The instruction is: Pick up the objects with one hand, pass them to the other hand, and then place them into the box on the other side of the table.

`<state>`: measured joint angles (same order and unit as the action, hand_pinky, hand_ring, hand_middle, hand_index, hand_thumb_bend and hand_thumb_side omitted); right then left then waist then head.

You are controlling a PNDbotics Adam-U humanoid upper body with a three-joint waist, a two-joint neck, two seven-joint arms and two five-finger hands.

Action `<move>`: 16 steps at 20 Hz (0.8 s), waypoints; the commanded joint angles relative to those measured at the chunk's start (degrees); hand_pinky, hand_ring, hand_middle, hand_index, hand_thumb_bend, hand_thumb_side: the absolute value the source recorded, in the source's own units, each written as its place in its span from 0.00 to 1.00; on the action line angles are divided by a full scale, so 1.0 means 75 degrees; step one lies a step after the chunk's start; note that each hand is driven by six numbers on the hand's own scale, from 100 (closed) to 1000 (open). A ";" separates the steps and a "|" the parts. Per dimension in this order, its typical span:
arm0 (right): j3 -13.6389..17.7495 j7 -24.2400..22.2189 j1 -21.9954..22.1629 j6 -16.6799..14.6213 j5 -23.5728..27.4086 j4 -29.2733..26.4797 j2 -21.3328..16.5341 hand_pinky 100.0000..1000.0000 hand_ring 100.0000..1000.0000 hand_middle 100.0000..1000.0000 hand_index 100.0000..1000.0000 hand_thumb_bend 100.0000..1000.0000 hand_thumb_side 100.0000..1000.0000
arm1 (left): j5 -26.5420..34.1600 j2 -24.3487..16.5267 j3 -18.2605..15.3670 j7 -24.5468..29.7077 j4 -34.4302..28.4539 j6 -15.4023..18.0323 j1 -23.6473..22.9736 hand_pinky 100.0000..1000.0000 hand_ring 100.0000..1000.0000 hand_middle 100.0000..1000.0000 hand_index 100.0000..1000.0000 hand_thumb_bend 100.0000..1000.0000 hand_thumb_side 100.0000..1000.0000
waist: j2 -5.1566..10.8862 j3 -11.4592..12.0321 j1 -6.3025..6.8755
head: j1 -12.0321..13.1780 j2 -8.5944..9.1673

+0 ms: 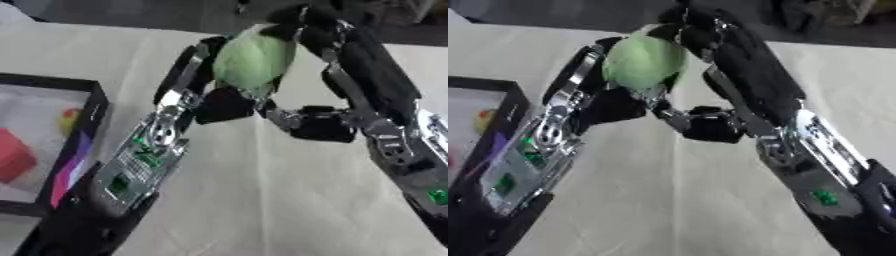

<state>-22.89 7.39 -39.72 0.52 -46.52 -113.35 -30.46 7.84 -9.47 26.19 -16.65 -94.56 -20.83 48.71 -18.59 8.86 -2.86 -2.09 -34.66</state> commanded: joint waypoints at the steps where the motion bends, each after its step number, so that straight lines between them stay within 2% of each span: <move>1: 0.0270 0.0112 -0.0075 0.0030 -0.0147 -0.0165 -0.0217 0.89 0.81 0.82 0.79 0.28 0.22 | 0.0103 -0.0167 -0.0176 -0.0168 0.0018 0.0061 -0.0011 0.68 0.61 0.29 0.26 0.29 0.00 | 0.0173 -0.0008 0.0028 | 0.0028 0.0007; 10: 0.0390 0.0381 -0.0056 0.0036 -0.0183 -0.0165 -0.0255 0.89 0.82 0.84 0.82 0.26 0.26 | 0.0058 -0.0308 -0.0199 -0.0235 0.0111 0.0381 -0.0176 0.68 0.61 0.29 0.25 0.33 0.00 | 0.0154 -0.0002 0.0005 | 0.0019 0.0066; 16: 0.0446 0.0571 -0.0027 0.0076 -0.0175 -0.0165 -0.0308 0.89 0.82 0.85 0.82 0.29 0.22 | -0.0001 -0.0496 -0.0316 -0.0333 0.0186 0.0576 -0.0312 0.68 0.62 0.29 0.26 0.31 0.00 | 0.0156 -0.0010 0.0012 | 0.0032 0.0071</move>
<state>-20.40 11.18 -39.31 1.00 -47.63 -113.41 -31.15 8.01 -11.94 24.68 -18.87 -92.68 -16.96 45.71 -18.60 8.85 -2.90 -2.06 -34.62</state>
